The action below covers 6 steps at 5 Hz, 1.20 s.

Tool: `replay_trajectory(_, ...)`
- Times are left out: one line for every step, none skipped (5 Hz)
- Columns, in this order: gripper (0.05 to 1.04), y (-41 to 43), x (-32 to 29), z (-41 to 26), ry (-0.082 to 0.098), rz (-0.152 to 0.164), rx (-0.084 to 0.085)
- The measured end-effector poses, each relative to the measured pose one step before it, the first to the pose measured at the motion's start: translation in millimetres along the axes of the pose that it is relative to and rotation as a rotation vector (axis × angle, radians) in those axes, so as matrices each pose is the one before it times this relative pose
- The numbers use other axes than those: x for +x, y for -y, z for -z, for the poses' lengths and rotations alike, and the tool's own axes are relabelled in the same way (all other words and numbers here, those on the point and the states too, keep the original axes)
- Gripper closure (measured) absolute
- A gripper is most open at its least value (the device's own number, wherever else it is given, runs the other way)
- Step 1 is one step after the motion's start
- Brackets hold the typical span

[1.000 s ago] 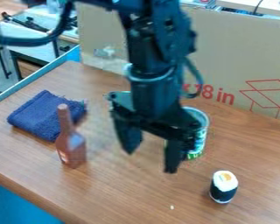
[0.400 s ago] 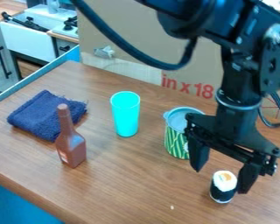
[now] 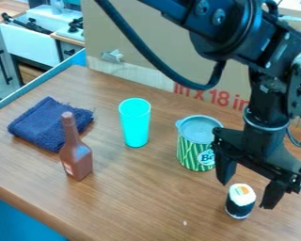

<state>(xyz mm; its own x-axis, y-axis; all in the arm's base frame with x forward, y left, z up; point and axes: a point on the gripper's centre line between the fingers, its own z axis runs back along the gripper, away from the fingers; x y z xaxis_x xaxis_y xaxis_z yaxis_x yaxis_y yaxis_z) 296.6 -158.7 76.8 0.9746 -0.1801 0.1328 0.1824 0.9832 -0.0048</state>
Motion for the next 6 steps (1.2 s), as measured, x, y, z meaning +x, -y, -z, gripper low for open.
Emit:
replay_trajectory(0.083, -1.10, 5.53, 16.46, 0.0004, 0.0260, -0.0265)
replay_trajectory(0.083, -5.90, 5.71, 15.13, -0.0437, -0.0157, 0.0038)
replay_trajectory(0.083, -2.32, 1.60, 6.84, -0.0195, -0.0049, 0.0158)
replay_trajectory(0.083, -3.78, -0.44, 9.03, -0.0205, -0.0173, -0.0049)
replay_trajectory(0.141, 2.30, -0.22, 8.89, -0.0283, -0.0017, -0.0177)
replay_trajectory(0.403, 0.11, -0.28, 0.98, -0.0062, 0.0052, 0.0003)
